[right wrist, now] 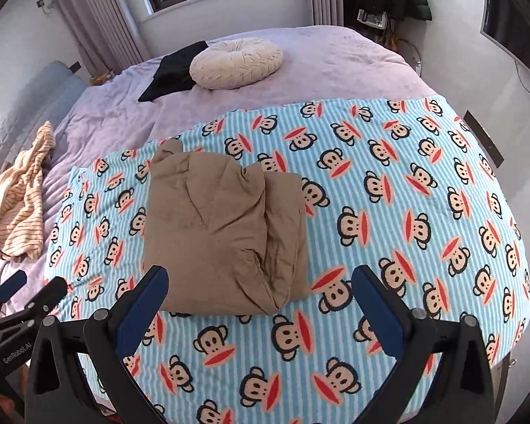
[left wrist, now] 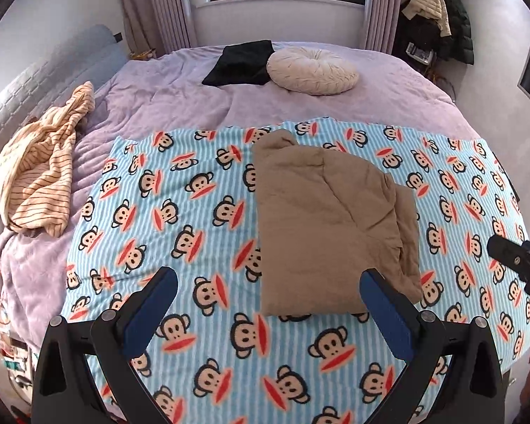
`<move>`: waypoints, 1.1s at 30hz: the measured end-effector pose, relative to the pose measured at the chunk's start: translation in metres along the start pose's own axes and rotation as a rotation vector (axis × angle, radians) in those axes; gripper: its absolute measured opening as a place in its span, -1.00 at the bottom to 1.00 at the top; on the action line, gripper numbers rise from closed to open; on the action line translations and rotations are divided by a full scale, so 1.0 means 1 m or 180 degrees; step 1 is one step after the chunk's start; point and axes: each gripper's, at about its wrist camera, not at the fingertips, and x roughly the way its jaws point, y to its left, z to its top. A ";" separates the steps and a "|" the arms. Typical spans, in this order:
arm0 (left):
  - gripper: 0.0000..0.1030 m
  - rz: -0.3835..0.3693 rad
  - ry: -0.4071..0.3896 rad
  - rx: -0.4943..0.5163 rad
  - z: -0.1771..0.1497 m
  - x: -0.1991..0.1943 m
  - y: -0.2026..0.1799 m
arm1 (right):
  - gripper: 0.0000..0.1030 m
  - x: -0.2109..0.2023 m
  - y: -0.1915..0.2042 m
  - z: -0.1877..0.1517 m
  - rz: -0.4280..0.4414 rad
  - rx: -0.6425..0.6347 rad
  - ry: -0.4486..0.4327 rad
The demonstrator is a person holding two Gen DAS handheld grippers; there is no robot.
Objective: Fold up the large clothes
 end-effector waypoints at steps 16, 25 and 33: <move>1.00 0.0003 -0.0004 -0.0065 -0.001 0.001 0.010 | 1.00 0.002 0.004 0.003 -0.0038 -0.0014 0.0019; 1.00 0.0027 -0.0005 -0.0082 -0.002 -0.002 0.011 | 1.00 0.002 0.005 0.003 -0.0030 -0.0020 0.0028; 1.00 0.0053 0.0010 -0.0154 -0.004 -0.004 0.014 | 1.00 0.001 0.007 0.002 -0.0014 -0.0039 0.0042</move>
